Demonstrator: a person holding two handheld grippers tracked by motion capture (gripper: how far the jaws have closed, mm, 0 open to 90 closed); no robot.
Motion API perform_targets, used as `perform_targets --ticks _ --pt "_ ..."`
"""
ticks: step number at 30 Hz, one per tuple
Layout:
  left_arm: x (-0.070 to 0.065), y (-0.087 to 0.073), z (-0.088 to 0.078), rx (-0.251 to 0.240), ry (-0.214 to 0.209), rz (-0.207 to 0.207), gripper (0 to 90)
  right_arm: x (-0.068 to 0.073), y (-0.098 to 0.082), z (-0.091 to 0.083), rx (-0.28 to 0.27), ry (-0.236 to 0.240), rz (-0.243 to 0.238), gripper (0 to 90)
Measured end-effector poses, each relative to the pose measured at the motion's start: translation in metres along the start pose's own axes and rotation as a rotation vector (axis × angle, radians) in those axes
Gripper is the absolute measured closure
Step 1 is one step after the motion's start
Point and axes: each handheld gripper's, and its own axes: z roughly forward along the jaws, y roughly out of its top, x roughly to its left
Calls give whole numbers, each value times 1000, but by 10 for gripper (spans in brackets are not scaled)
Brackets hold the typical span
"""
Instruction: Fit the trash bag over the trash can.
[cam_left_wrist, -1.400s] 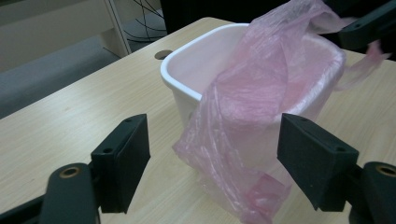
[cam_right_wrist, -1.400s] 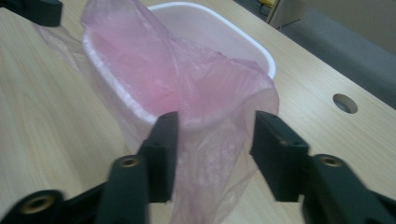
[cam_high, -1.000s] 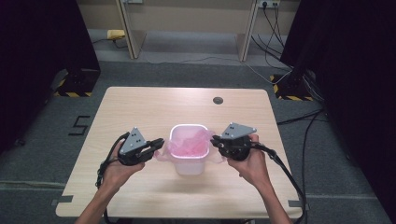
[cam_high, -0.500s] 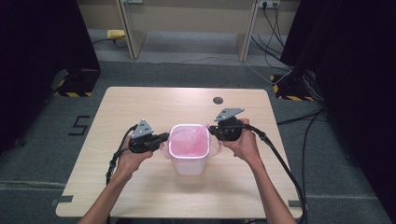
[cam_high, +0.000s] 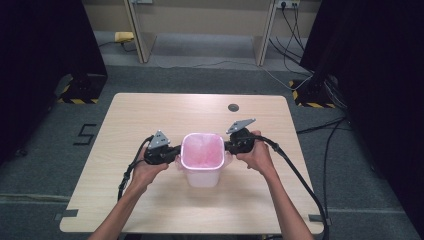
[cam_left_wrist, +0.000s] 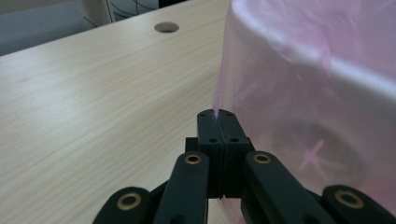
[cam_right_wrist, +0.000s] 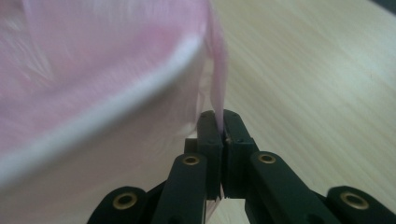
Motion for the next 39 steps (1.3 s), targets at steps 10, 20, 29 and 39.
perform_targets --ticks 10,20,29,39 --pt "-1 -14 -4 -9 7 -30 810 10 -31 12 17 -37 102 648" --pt "-13 -15 -24 6 17 -58 527 31 -37 -18 -60 -113 139 493" --pt "-19 -34 -1 81 76 47 530 37 -59 11 -6 -132 144 514" --pt "-15 -30 -14 13 113 12 406 32 -57 -9 -51 -125 179 377"
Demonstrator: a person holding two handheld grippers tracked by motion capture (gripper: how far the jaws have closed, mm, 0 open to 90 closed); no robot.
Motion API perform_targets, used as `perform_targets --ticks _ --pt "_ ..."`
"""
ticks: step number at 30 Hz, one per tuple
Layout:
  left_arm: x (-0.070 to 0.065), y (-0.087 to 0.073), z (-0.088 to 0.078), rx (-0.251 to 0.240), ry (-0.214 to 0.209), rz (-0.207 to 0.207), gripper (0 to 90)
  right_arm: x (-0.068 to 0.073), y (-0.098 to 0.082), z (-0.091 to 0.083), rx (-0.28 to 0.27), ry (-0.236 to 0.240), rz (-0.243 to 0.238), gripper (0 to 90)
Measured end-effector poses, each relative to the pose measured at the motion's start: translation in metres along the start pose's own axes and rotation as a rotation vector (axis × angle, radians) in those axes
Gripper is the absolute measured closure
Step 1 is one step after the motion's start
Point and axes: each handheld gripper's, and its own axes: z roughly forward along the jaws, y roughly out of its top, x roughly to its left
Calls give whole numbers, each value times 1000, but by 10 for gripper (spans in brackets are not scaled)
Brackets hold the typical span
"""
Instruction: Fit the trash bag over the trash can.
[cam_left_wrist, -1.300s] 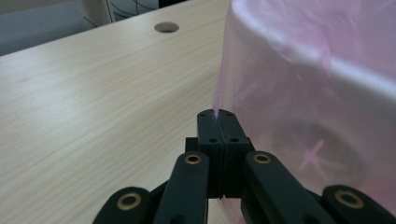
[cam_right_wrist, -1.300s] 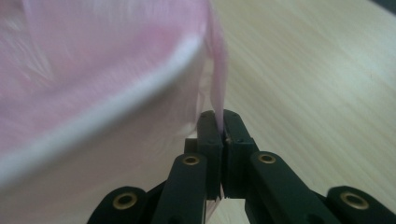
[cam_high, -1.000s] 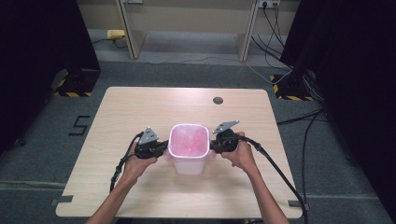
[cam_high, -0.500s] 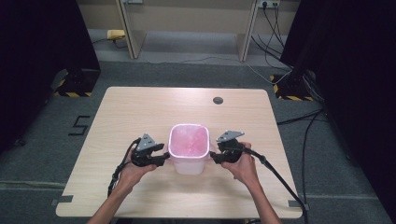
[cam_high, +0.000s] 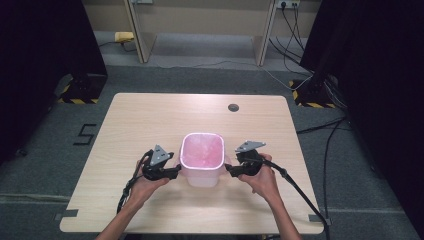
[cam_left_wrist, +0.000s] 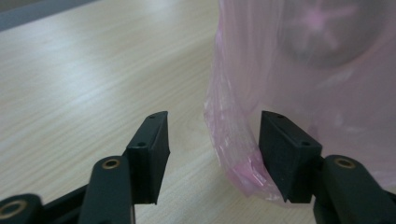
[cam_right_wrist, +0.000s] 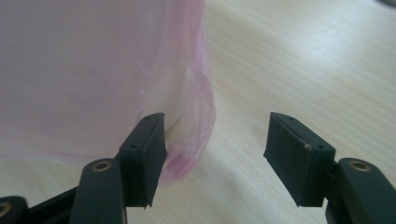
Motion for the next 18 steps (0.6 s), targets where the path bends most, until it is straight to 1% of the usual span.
perform_targets --ticks 2,3,5,6,8,10,14,16,18 --pt "3 2 -10 -19 11 -21 367 -1 3 -11 -26 13 7 390" --pt "5 3 -17 -39 11 -40 346 -2 5 -17 -38 19 3 400" --pt "9 5 -27 -58 -3 -64 321 -3 10 -28 -63 12 1 400" --pt "10 5 -30 -65 -4 -67 310 -3 13 -35 -82 9 -1 400" --pt "12 5 -38 -74 -4 -71 297 -3 18 -42 -102 11 -5 400" --pt "15 3 -44 -74 -11 -85 286 -1 26 -50 -121 4 -15 404" --pt "15 -3 -50 -55 -17 -88 271 4 37 -57 -136 7 -37 403" --pt "14 -9 -51 -32 -29 -73 259 7 44 -59 -147 7 -42 395" --pt "14 -14 -51 -17 -29 -65 252 9 49 -61 -156 17 -48 390"
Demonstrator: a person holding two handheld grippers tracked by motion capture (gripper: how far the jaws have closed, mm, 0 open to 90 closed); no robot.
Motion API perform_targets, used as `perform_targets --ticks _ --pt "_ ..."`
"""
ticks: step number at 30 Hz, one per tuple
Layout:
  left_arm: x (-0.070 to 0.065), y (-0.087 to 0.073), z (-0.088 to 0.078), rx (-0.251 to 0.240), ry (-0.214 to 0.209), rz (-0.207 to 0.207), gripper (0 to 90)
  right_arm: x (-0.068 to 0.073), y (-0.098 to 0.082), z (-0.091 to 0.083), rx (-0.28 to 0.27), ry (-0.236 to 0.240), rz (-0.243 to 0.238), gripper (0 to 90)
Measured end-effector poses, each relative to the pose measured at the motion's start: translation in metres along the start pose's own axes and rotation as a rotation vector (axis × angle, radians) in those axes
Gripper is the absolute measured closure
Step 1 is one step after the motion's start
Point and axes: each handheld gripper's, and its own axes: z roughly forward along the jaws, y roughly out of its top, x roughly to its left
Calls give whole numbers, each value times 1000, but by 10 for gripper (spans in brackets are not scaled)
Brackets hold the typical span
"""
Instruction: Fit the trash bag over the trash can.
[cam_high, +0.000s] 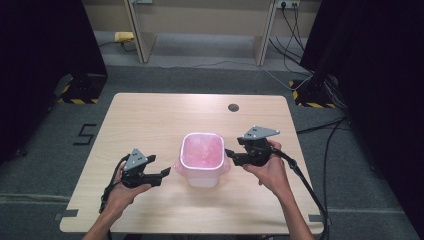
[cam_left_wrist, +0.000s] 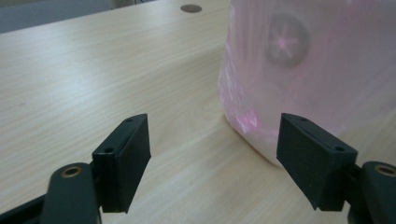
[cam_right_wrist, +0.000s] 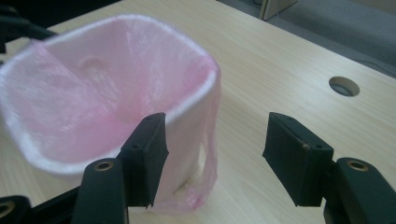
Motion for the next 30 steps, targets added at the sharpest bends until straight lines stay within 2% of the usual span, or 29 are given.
perform_targets --ticks 5,8,12,17,21,24,28,30 --pt "3 -22 6 71 5 1 236 9 14 0 -27 26 -20 387" --pt "4 -35 10 116 16 26 228 16 21 3 -31 39 -34 381" --pt "6 -44 14 150 25 6 179 25 33 9 -35 63 -56 378" --pt "9 -51 18 188 23 18 169 35 42 21 -21 84 -83 370" --pt "11 -57 21 219 45 46 163 41 49 31 0 96 -98 370" --pt "12 -59 22 209 43 35 153 45 54 40 19 102 -105 368" --pt "12 -60 23 203 40 25 148 49 57 49 26 127 -87 366" --pt "12 -60 23 204 37 25 143 50 58 54 40 113 -99 364"
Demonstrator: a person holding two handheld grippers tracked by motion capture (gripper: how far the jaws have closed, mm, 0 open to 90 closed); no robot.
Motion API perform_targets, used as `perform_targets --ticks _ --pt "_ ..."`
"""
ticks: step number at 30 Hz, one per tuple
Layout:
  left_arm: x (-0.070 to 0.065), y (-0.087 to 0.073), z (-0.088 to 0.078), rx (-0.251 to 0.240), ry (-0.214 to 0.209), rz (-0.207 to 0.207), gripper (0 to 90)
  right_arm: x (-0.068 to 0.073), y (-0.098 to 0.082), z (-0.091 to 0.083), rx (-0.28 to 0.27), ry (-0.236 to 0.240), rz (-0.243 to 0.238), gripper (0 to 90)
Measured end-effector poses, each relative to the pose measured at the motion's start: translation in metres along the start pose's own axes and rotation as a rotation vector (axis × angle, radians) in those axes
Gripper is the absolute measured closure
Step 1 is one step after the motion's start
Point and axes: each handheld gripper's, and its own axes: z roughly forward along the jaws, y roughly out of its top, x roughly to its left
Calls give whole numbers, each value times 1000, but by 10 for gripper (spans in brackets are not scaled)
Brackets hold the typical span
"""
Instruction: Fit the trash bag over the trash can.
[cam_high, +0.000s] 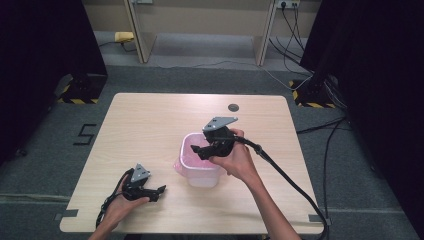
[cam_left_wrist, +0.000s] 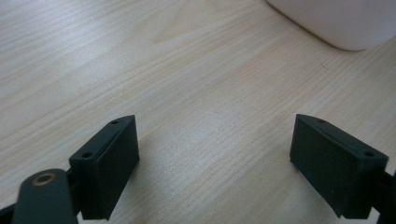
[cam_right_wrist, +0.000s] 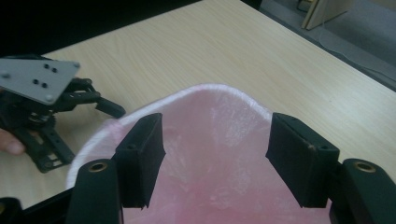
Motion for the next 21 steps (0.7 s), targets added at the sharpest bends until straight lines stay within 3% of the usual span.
perform_targets --ticks 13,21 --pt "0 0 0 4 -9 5 126 2 5 26 89 8 -18 359" --pt "0 0 0 4 -13 7 124 2 3 44 227 10 -31 349"
